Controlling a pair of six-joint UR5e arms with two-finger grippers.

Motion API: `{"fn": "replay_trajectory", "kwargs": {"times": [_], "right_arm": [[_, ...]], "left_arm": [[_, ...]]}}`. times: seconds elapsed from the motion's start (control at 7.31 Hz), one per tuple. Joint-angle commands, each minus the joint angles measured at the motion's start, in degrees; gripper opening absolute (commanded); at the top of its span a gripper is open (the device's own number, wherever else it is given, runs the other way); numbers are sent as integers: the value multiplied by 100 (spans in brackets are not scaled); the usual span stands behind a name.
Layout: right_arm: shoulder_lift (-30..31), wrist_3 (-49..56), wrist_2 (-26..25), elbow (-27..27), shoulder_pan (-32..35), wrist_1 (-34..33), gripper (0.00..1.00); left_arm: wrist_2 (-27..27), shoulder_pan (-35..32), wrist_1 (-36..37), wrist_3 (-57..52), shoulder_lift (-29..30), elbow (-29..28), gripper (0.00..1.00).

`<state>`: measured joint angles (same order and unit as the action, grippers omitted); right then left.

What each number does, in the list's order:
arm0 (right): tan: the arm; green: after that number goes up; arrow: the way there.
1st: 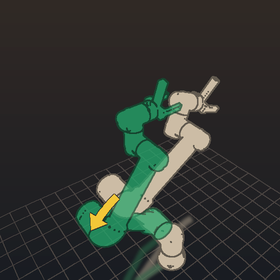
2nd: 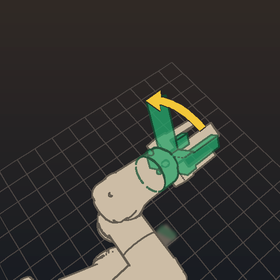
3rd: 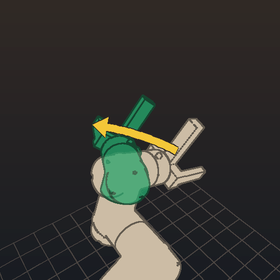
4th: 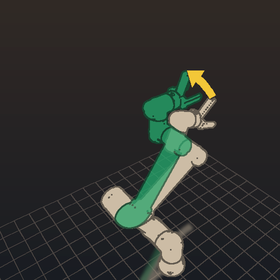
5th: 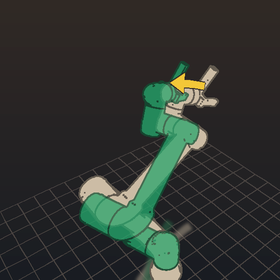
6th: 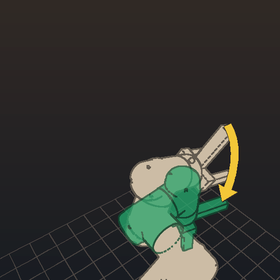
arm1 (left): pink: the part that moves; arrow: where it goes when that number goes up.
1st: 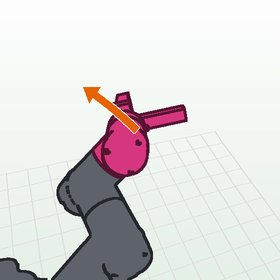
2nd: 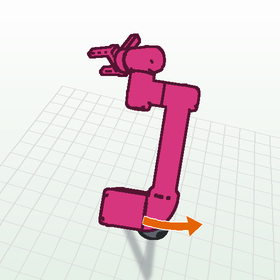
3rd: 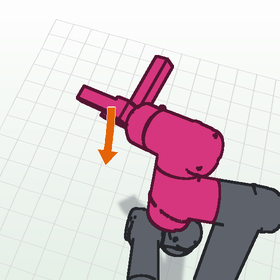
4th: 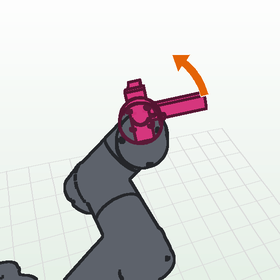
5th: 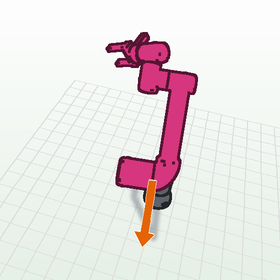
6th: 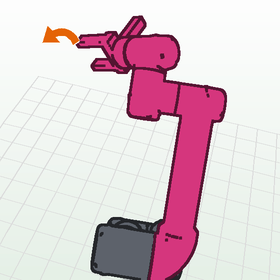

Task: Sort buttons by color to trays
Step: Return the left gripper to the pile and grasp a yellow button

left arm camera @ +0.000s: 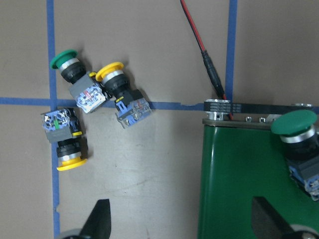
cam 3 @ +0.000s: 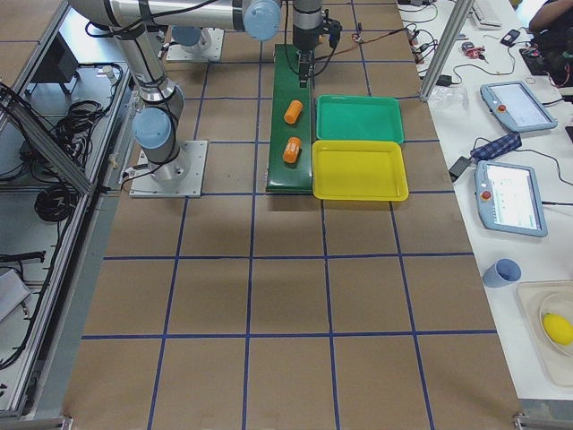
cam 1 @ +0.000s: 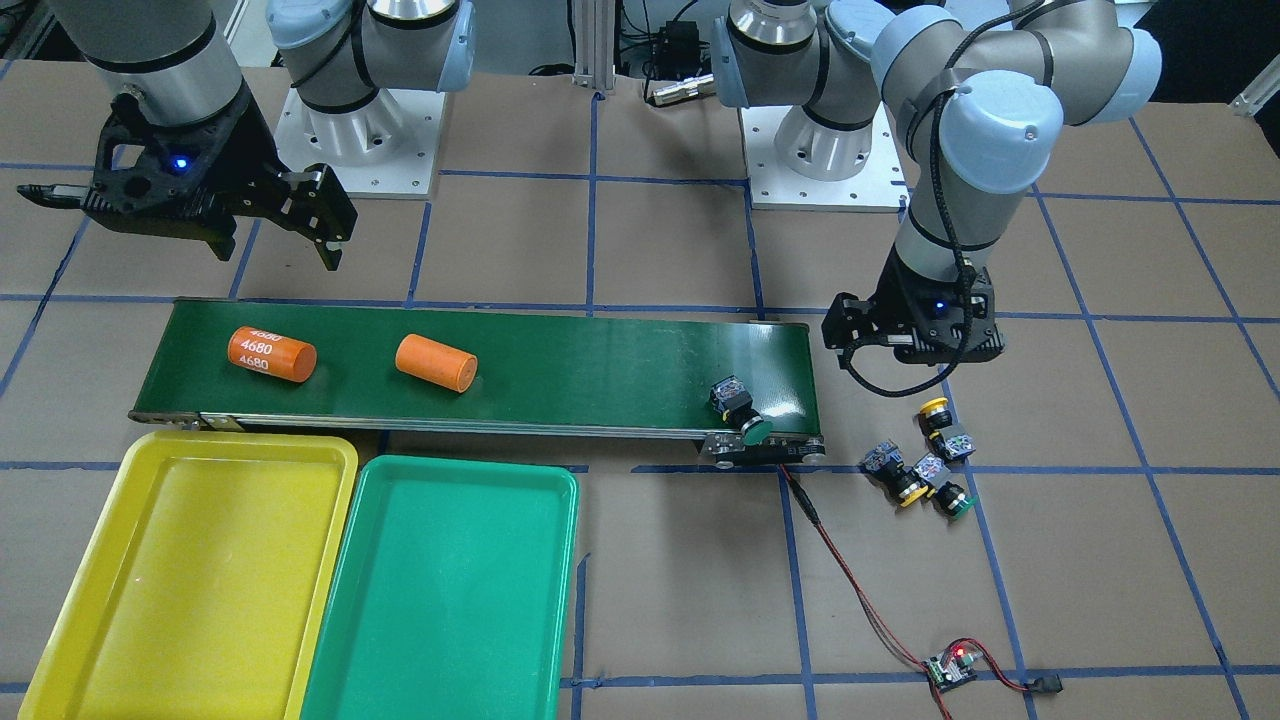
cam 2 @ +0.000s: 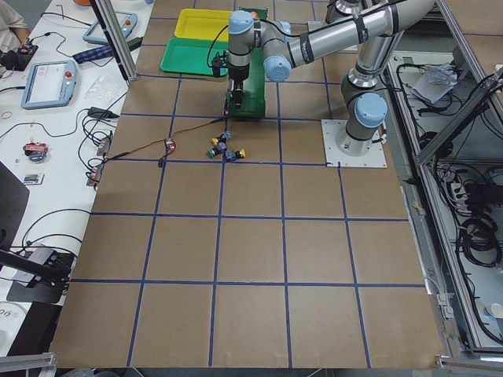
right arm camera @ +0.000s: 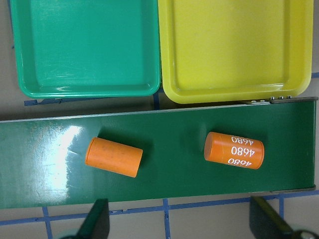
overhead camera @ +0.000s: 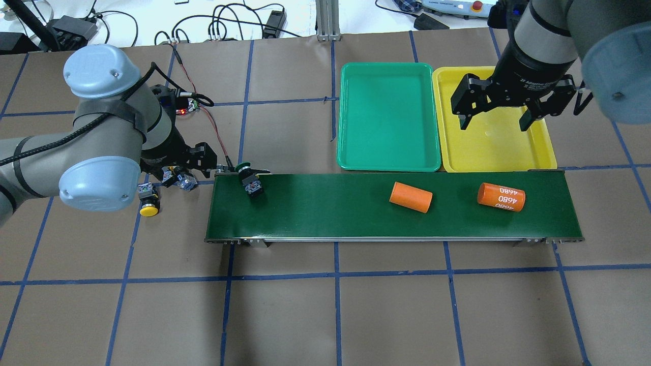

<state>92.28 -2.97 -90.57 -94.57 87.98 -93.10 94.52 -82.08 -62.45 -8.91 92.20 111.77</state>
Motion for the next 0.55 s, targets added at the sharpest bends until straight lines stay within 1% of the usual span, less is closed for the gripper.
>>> {"fn": "replay_trajectory", "kwargs": {"times": [0.0,0.14,0.27,0.41], "right_arm": [[0,-37,-14,0,0,11,100],[0,-37,-14,0,0,11,100],[0,-37,-5,-9,0,11,100],[0,-37,-5,-9,0,3,100]], "left_arm": [[-160,1108,22,-1046,139,3,100],[-771,1603,92,-1330,332,3,100],[-951,1695,397,-1976,612,38,100],[-927,1704,731,-2044,920,108,100]]}}
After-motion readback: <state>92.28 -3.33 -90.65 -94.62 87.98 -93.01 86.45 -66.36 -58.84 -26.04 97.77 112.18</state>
